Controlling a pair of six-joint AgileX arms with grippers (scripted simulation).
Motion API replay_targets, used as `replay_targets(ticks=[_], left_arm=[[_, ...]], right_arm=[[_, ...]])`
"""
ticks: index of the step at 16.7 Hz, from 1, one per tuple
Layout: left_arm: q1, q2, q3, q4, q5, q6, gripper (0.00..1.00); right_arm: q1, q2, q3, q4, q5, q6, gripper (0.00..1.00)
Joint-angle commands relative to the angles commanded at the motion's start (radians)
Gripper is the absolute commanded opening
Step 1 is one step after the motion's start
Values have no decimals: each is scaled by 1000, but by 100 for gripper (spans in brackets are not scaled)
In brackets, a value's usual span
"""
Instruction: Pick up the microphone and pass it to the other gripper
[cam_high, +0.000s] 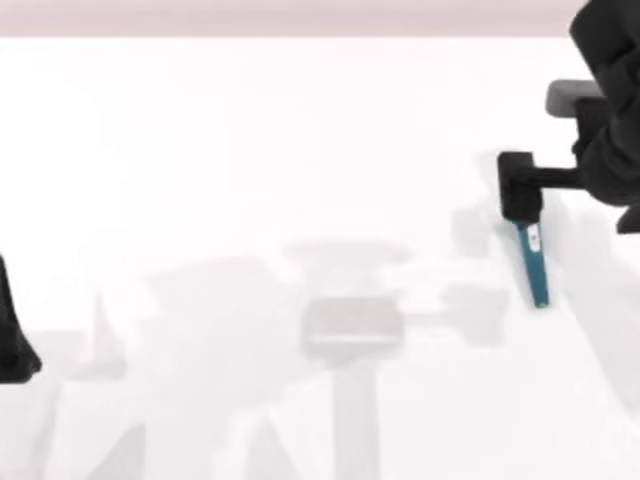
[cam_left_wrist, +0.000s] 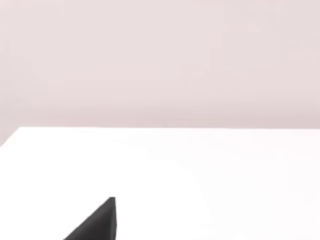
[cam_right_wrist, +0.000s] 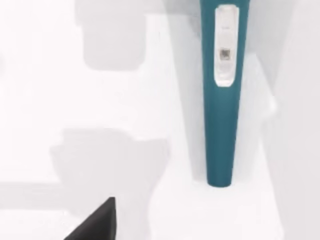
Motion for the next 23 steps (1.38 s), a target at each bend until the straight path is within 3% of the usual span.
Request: replay_targets(ticks=[4,10,19,23], left_arm=[[0,0,0,0,0,0,100],[0,0,0,0,0,0,100],[0,0,0,0,0,0,100],[0,0,0,0,0,0,100]], right_arm=[[25,136,95,-89,9,25,100],[21,144,96,-90,9,25,100],[19,316,-44,224,10,21,100],[19,331,-56,247,10,21,100]])
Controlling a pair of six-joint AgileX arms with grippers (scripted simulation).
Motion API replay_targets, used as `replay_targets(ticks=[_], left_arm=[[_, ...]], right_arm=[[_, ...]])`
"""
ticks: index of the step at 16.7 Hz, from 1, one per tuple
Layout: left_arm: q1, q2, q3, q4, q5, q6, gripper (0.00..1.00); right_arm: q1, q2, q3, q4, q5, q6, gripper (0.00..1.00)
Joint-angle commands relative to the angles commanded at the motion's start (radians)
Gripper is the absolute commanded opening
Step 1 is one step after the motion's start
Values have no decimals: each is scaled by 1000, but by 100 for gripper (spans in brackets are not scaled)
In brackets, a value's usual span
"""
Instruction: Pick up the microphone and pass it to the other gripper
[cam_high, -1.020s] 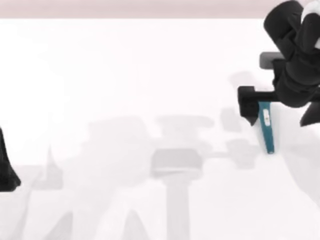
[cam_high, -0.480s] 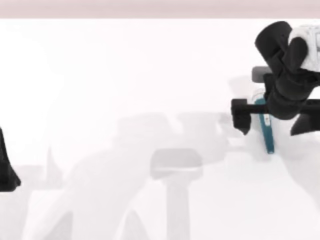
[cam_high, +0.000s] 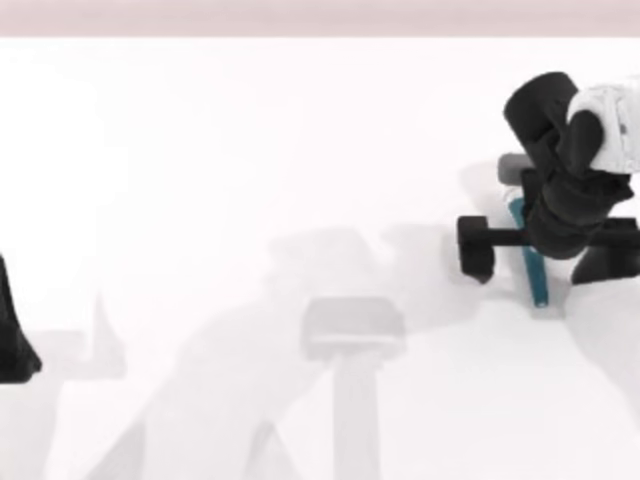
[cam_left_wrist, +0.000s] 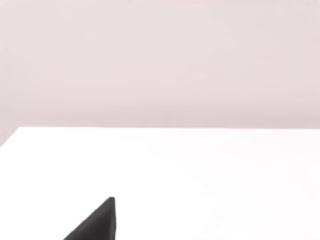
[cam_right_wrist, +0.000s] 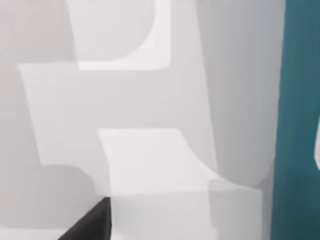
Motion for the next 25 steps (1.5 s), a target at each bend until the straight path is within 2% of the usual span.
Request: replay_targets(ticks=[1,14,22,23,25], left_arm=[[0,0,0,0,0,0,100],[0,0,0,0,0,0,100],[0,0,0,0,0,0,100],[0,0,0,0,0,0,100],[0,0,0,0,0,0,100]], right_arm=[[0,0,0,0,0,0,100],[0,0,0,0,0,0,2],[0,0,0,0,0,0,0],[1,-59,25,-24,19,-11,0],[2,-62,22,-12,14,-15,0]])
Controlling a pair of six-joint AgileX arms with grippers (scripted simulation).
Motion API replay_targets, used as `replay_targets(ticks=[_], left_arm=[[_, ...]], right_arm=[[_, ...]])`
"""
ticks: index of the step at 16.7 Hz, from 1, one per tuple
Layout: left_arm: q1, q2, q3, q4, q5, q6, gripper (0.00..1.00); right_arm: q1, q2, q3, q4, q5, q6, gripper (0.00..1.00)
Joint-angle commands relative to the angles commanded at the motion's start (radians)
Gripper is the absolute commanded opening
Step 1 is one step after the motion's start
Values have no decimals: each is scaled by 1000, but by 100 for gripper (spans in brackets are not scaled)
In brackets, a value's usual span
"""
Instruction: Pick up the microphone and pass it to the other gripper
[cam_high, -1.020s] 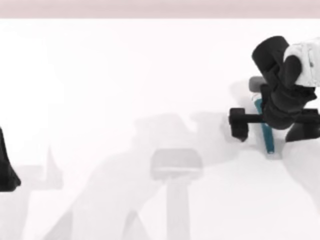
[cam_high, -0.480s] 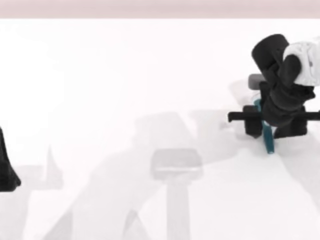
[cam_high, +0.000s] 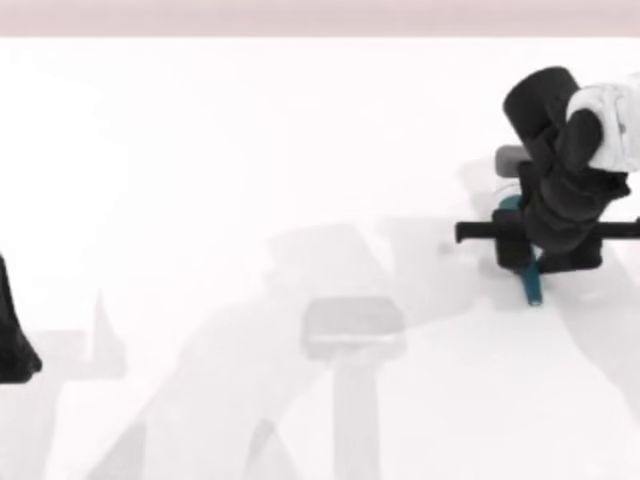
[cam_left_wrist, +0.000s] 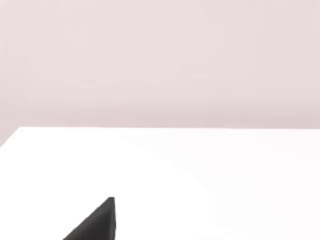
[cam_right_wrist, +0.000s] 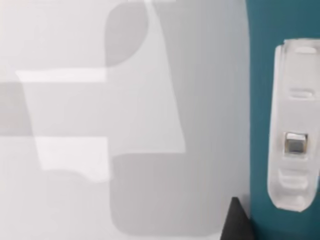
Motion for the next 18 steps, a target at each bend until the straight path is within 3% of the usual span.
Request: replay_targets(ticks=[3,6,18], left_arm=[[0,0,0,0,0,0,100],[0,0,0,0,0,0,100],[0,0,0,0,0,0,100]], right_arm=[[2,-20,-19,95,-36,-23,0],[1,-55,-61,269,-99,-60,0],[-11,-293,-353,1277,-438,-272,0]])
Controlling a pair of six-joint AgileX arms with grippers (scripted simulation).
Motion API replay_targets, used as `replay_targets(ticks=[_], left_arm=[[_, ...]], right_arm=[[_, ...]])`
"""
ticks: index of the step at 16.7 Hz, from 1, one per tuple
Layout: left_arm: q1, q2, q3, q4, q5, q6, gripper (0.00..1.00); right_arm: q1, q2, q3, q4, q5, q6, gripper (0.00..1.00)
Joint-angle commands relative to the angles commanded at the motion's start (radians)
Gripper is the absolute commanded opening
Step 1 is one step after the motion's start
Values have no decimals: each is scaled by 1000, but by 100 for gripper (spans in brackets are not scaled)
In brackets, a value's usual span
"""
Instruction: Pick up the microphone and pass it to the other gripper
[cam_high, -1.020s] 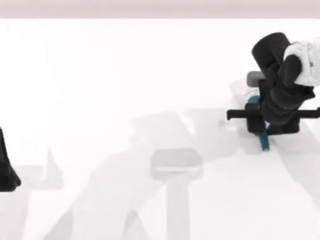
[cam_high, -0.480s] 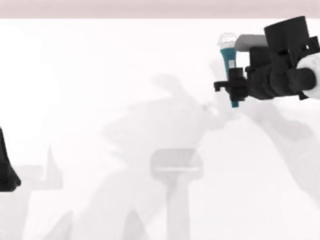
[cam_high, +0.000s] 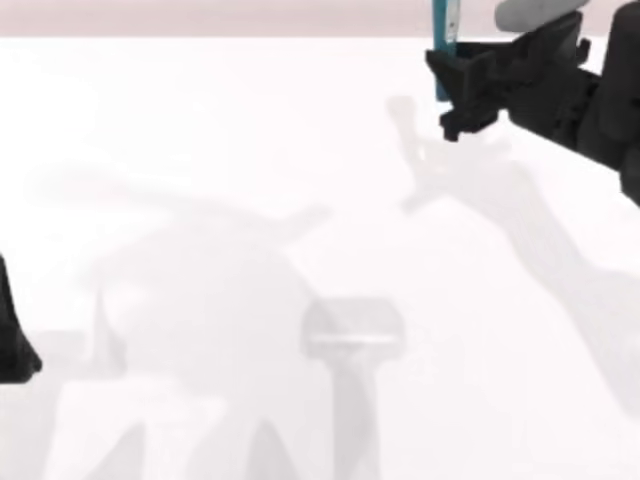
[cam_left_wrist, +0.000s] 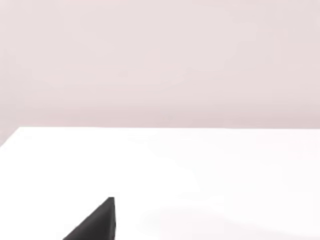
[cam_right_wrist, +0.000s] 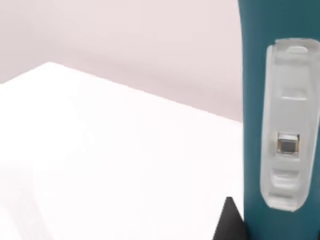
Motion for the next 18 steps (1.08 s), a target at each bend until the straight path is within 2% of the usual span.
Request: replay_targets(ticks=[4,11,12,14,18], left_arm=[[0,0,0,0,0,0,100],[0,0,0,0,0,0,100],[0,0,0,0,0,0,100],[0,0,0,0,0,0,100],[0,0,0,0,0,0,100]], right_arm=[[-3,-71,-48,157,-63,-46,0],[4,-76,-49,173,-65,-48,0],[17,-78,-56,183,-53,-47,0],[67,-86,-82,222,-4,-43,0],[213,-112,-162,330,140,-31,0]])
